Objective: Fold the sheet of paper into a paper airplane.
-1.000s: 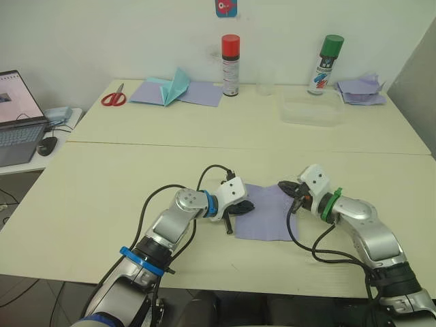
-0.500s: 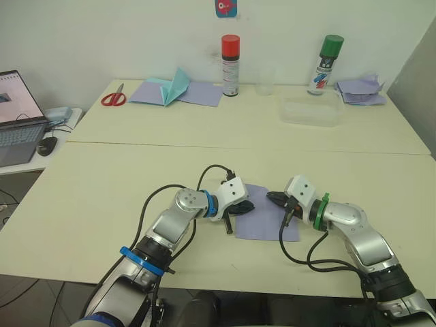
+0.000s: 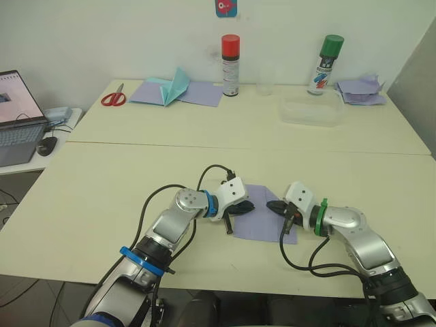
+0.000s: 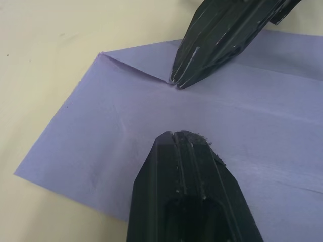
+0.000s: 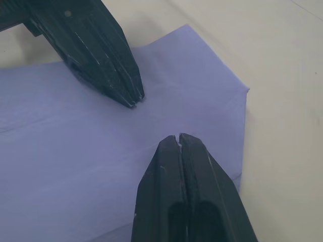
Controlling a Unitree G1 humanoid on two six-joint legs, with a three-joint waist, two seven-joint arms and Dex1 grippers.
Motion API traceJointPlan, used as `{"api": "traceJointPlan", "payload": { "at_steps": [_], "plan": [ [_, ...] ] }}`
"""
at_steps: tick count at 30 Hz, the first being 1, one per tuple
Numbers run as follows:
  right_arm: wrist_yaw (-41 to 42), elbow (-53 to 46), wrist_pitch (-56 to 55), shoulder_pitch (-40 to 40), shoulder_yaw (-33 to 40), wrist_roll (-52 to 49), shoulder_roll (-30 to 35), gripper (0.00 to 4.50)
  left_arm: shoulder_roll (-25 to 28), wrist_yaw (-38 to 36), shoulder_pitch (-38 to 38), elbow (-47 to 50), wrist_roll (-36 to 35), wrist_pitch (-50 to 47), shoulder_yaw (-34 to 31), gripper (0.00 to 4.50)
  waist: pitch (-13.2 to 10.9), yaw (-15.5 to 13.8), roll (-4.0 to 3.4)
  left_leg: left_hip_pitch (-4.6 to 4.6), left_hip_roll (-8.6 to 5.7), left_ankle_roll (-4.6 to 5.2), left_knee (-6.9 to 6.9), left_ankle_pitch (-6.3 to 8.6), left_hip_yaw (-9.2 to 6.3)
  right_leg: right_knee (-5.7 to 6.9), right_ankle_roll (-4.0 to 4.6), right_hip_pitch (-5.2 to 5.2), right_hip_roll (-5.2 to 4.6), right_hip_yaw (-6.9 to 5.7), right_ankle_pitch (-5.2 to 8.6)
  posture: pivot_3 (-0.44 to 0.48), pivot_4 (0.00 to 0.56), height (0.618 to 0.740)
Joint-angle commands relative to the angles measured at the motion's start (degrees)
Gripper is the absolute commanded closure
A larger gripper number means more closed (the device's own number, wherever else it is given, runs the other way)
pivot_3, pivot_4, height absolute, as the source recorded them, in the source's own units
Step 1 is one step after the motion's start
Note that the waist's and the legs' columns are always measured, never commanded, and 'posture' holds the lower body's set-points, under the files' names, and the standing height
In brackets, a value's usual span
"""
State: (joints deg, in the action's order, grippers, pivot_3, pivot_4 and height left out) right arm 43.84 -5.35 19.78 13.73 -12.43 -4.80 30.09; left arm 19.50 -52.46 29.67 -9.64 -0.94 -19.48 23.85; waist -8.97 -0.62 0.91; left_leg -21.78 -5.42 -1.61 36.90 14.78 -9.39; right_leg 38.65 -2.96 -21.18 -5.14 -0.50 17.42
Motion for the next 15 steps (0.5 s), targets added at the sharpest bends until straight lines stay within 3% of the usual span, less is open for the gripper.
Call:
{"api": "traceJointPlan", "payload": {
  "at_steps": [1, 6, 15],
  "plan": [
    [-0.74, 1.23, -0.16, 0.69, 0.18, 1.1, -0.02, 4.45, -1.1, 0.95, 0.73, -2.0, -1.84, -3.58, -2.8, 4.5, -0.01, 0.0, 0.02, -0.01, 0.0, 0.0, 0.0, 0.0, 0.0, 0.0, 0.0, 0.0, 0.0, 0.0, 0.0, 0.0, 0.15, 0.74],
    [-0.88, 2.21, -0.24, 0.59, -0.02, 1.04, -0.61, 4.45, -4.5, -0.71, 4.88, -0.56, -7.88, -6.01, -7.07, 4.5, -0.13, 0.31, 0.12, -0.14, 0.03, -0.01, 0.01, -0.01, 0.01, 0.03, -0.01, -0.15, 0.01, -0.01, -0.01, 0.0, 0.15, 0.74],
    [-0.86, 2.26, -0.31, 0.31, -0.3, 1.38, -0.98, 4.45, -10.25, 0.32, 12.2, -14.38, -4.05, -0.2, -4.72, 4.5, -0.16, 0.73, 0.17, -0.15, 0.03, -0.21, -0.01, -0.12, 0.07, -0.02, 0.19, -0.16, 0.01, 0.0, -0.12, 0.0, 0.15, 0.74]
  ]
}}
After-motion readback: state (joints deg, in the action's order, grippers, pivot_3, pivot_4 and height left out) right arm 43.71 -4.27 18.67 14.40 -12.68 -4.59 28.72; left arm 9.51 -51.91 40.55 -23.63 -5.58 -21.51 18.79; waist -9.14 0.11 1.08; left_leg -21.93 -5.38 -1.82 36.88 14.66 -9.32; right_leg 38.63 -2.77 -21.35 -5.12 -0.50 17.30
